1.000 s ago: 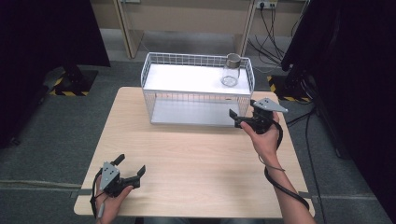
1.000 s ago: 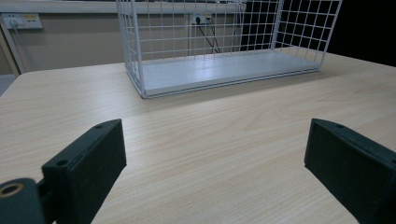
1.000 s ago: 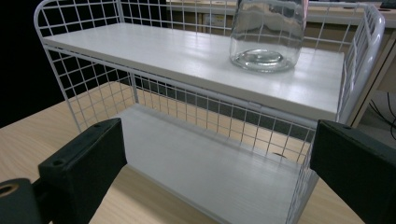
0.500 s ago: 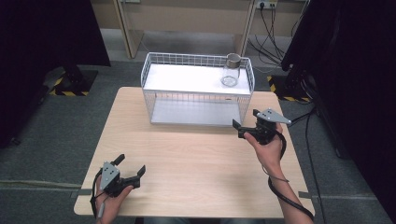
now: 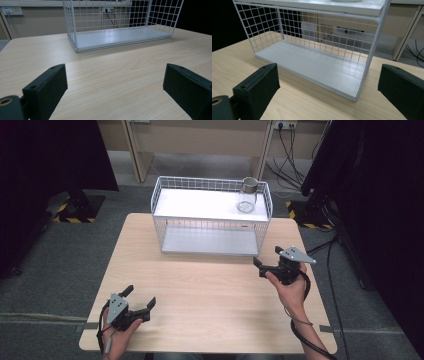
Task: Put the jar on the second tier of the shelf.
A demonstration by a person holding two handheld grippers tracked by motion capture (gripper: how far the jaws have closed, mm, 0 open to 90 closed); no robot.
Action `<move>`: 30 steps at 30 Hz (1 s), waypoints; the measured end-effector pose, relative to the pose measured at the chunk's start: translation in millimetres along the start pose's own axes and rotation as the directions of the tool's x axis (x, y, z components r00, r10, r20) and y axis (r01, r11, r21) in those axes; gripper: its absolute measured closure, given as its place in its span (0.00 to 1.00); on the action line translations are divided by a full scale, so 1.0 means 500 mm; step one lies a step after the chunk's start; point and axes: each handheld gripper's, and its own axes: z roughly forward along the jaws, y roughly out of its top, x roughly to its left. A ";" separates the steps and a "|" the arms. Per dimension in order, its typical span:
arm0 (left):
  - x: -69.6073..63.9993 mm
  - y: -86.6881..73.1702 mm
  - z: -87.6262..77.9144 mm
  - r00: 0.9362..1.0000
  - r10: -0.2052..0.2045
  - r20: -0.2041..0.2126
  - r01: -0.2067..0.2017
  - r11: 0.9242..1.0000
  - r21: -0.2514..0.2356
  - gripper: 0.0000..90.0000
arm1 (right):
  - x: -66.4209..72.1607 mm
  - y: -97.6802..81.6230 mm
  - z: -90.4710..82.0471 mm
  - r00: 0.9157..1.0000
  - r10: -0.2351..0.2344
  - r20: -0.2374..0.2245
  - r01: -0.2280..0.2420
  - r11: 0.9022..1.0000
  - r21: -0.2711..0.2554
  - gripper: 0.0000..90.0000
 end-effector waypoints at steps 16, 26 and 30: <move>-0.001 0.000 0.000 1.000 0.002 -0.002 -0.002 1.000 -0.002 0.06 | -0.007 -0.086 -0.026 1.000 0.008 0.021 -0.010 0.998 0.058 0.04; 0.000 0.000 0.000 1.000 0.000 -0.002 0.000 1.000 -0.002 0.06 | -0.016 -0.127 -0.038 0.999 0.017 0.039 -0.020 0.997 0.080 0.05; 0.000 0.000 0.000 1.000 0.001 -0.002 -0.001 1.000 -0.003 0.06 | -0.019 -0.146 -0.043 0.999 0.025 0.047 -0.029 0.996 0.088 0.05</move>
